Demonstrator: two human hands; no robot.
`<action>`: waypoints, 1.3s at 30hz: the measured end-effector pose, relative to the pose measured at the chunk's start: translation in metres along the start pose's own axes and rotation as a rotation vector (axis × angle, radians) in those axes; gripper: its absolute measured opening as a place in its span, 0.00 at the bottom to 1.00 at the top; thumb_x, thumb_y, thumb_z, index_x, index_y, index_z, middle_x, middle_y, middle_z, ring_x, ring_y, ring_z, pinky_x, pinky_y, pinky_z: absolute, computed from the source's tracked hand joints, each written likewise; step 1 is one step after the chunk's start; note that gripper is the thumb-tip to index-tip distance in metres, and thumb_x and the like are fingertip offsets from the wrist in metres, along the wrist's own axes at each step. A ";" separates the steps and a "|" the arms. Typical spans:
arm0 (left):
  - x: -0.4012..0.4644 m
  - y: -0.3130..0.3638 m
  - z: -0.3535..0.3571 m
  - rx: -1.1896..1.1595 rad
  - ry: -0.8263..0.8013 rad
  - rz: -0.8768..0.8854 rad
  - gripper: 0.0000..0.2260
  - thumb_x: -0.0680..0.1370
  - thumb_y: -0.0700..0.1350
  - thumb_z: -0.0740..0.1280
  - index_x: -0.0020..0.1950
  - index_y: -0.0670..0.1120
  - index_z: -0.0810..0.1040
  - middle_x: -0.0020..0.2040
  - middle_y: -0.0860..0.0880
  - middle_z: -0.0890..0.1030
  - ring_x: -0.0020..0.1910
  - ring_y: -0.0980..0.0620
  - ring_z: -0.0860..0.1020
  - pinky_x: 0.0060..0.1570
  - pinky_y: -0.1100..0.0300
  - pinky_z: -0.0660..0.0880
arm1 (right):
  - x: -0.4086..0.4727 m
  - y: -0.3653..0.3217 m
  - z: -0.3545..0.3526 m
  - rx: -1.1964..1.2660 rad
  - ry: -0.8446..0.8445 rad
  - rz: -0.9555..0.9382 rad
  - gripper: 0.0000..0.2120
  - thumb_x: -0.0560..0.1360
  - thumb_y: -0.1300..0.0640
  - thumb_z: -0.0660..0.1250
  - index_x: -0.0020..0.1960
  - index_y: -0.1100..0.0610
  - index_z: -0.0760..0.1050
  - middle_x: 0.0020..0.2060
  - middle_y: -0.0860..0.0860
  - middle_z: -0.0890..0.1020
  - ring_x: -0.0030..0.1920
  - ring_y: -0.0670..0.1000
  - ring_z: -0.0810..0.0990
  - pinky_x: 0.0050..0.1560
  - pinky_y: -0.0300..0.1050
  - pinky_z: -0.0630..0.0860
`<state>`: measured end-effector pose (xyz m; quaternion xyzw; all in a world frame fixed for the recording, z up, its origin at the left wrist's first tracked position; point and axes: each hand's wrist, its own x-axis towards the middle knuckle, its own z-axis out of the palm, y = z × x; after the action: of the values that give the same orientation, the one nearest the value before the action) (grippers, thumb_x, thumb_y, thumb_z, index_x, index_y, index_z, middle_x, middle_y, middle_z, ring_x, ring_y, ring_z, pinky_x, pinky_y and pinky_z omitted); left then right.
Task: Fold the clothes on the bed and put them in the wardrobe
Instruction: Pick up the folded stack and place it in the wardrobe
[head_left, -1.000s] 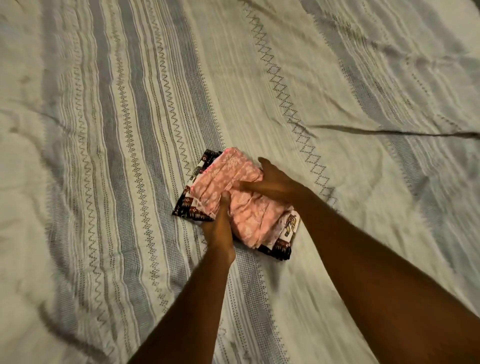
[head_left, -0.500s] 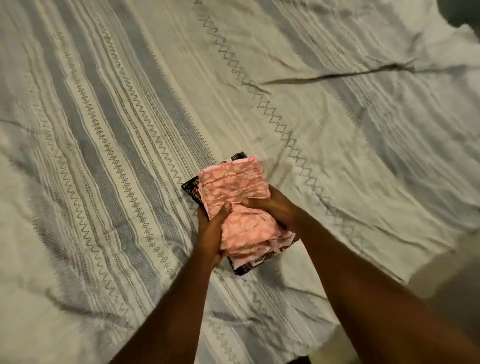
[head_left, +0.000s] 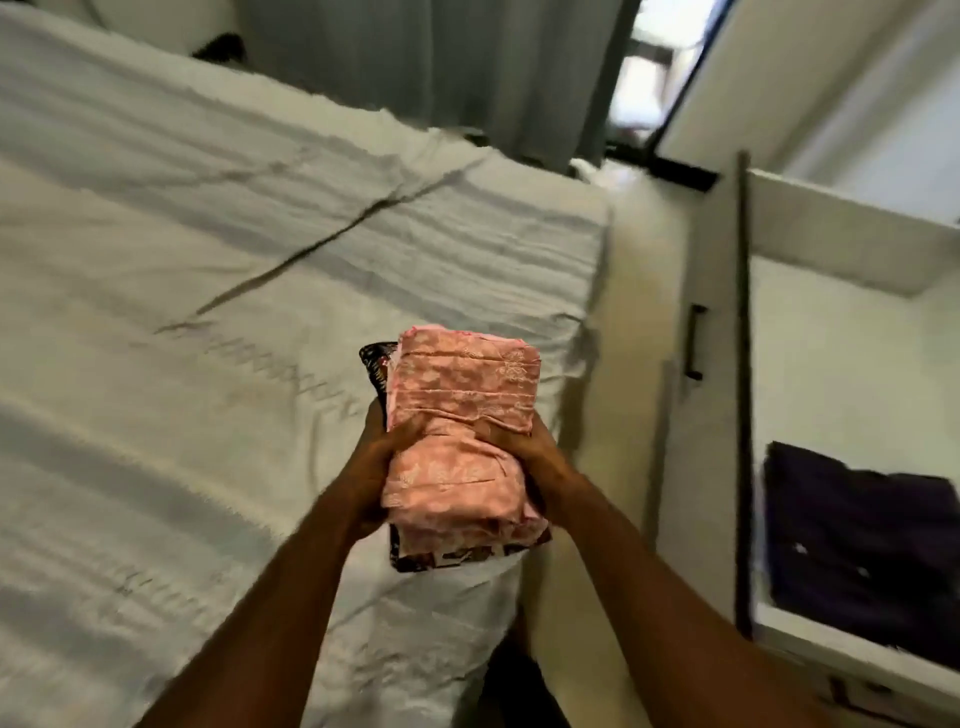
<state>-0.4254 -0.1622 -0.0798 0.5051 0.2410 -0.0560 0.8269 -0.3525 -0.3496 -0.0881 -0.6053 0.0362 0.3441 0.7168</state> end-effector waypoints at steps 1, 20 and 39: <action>0.007 0.004 0.023 0.010 -0.047 0.006 0.36 0.66 0.55 0.78 0.72 0.52 0.70 0.65 0.46 0.81 0.60 0.45 0.82 0.48 0.53 0.81 | -0.010 -0.010 -0.019 0.021 0.072 -0.022 0.41 0.61 0.52 0.84 0.70 0.58 0.72 0.62 0.56 0.83 0.62 0.58 0.81 0.63 0.55 0.79; 0.186 -0.109 0.545 0.456 -0.779 -0.247 0.30 0.71 0.46 0.73 0.72 0.48 0.69 0.64 0.41 0.80 0.60 0.38 0.81 0.60 0.42 0.78 | -0.123 -0.087 -0.465 0.428 0.879 -0.211 0.45 0.55 0.39 0.85 0.68 0.36 0.70 0.63 0.48 0.81 0.60 0.56 0.82 0.61 0.61 0.79; 0.389 -0.239 0.663 1.573 -0.535 0.247 0.36 0.70 0.69 0.68 0.74 0.55 0.68 0.72 0.48 0.73 0.71 0.42 0.71 0.66 0.39 0.69 | 0.054 -0.082 -0.667 0.131 1.375 0.324 0.53 0.64 0.37 0.79 0.78 0.57 0.57 0.71 0.60 0.68 0.69 0.64 0.71 0.64 0.58 0.74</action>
<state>0.0626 -0.7906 -0.2026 0.9268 -0.1298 -0.2347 0.2629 -0.0241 -0.9229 -0.2211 -0.6280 0.5909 -0.0166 0.5062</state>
